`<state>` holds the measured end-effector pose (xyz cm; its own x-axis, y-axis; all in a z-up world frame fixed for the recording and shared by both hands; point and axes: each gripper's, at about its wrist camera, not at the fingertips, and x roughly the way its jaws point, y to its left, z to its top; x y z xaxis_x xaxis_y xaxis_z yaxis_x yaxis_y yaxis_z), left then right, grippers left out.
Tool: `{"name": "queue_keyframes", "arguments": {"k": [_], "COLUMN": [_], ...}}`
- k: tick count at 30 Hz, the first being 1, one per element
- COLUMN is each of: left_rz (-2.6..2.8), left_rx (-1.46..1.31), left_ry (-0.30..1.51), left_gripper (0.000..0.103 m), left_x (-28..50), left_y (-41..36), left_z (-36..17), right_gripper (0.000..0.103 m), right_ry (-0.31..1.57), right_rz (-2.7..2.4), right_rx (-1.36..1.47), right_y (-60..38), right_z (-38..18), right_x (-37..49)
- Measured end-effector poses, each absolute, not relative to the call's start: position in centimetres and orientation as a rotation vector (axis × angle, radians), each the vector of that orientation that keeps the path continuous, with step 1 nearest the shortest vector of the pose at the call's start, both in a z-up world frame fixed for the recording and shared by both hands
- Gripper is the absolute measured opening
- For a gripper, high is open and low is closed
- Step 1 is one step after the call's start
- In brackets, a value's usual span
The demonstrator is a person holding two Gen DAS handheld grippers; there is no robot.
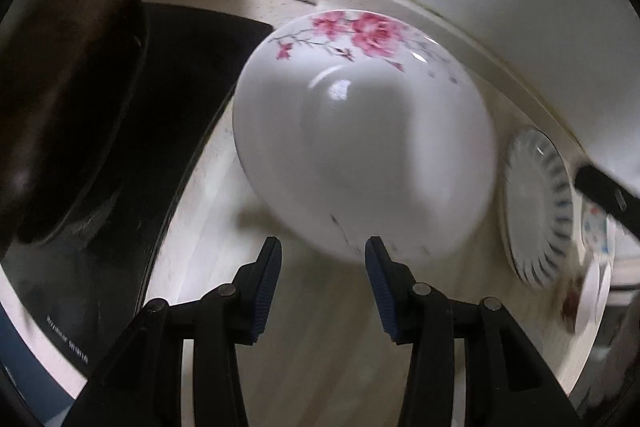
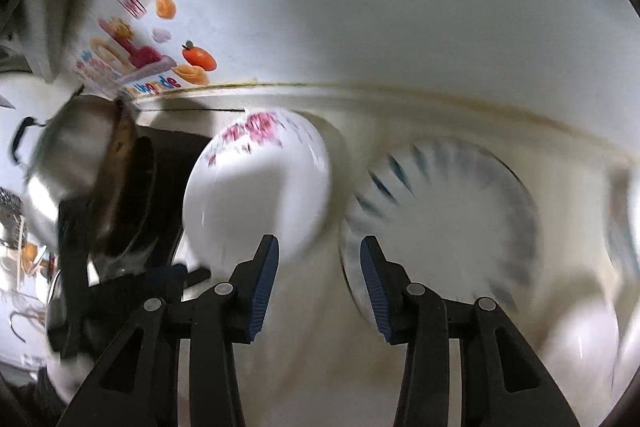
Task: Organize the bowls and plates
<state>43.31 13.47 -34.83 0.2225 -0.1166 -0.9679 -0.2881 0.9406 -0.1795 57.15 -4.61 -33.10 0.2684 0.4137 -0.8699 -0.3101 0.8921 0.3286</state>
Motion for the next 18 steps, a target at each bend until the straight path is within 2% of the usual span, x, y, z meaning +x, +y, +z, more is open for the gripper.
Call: {"name": "queue_keyframes", "arguments": {"k": [8,11,18], "left_rz": [0.161,0.174,0.2], "left_rx": [-0.428,-0.427,-0.421], "left_ry": [1.391,1.38,1.353], "left_gripper": [0.041,0.041,0.036], "left_x": [45.4,45.7,45.3], "left_y": [14.6,14.8,15.4], "left_z": [-37.8,-37.6,-36.8], "right_gripper": [0.041,0.029,0.019], "right_ry": [1.258,1.295,1.284], "right_rz": [0.527,0.543,0.557], "right_rx": [-0.076,-0.094,-0.11], "right_y": [2.4,2.9,2.9], "right_z": [-38.3,-40.0,-41.5], "right_x": [66.3,67.5,67.9]}}
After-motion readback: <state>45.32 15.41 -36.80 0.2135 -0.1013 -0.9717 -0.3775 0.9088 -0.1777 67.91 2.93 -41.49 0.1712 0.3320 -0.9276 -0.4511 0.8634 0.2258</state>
